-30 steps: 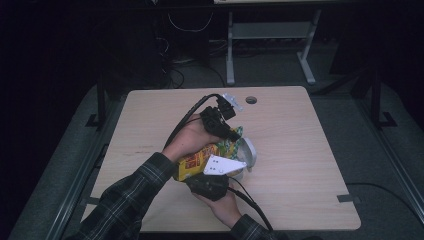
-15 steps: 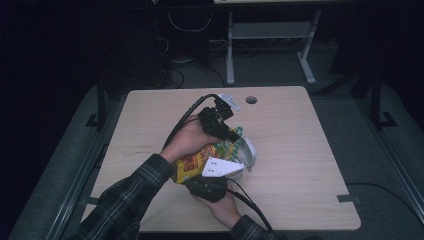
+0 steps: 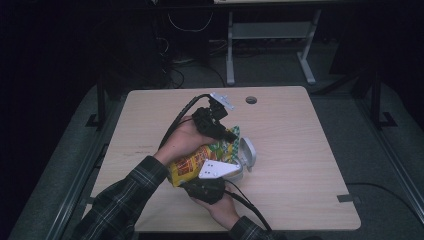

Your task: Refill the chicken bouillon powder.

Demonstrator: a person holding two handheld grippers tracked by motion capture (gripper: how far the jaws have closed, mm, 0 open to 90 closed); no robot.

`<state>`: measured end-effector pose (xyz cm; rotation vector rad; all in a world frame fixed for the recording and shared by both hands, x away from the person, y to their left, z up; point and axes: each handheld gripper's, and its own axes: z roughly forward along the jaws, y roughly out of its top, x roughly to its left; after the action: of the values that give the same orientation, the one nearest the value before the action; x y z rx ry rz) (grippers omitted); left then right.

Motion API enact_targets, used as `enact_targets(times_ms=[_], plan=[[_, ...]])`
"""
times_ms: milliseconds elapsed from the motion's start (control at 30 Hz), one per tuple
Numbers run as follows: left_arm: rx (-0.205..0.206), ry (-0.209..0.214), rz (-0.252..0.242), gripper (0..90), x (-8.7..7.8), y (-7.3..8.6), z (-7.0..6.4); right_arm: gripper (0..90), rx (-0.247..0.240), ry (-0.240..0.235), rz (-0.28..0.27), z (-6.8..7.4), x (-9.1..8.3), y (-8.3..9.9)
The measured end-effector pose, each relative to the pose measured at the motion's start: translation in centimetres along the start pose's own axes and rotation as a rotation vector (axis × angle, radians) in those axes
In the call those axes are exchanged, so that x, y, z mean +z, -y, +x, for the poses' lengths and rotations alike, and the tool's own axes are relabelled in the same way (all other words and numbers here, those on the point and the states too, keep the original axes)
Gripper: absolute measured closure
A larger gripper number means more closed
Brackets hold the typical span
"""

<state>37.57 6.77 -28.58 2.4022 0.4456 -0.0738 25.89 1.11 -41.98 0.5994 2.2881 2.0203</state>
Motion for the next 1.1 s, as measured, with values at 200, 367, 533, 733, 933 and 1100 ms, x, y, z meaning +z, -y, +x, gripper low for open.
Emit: enact_targets(times_ms=[200,367,533,733,933,1100], plan=[[-0.007,0.005,-0.022,90.0,-0.7,0.6,0.1,90.0,0.004,0.003,0.022,0.0,0.4,0.5],[-0.015,0.011,-0.044,90.0,-1.4,1.1,0.2,90.0,0.008,0.005,0.038,-0.1,0.6,0.8],[-0.026,0.021,-0.073,90.0,-2.0,1.7,0.3,90.0,0.008,0.013,0.045,-0.1,0.7,1.0],[-0.034,0.028,-0.113,90.0,-2.9,2.5,0.4,90.0,0.018,0.019,0.064,-0.2,0.7,1.4],[-0.033,0.027,-0.142,90.0,-4.0,3.7,0.6,90.0,0.026,0.032,0.078,-0.4,0.7,1.5],[-0.044,0.034,-0.182,90.0,-4.8,4.6,0.8,90.0,0.046,0.046,0.09,-0.6,0.7,1.8]])
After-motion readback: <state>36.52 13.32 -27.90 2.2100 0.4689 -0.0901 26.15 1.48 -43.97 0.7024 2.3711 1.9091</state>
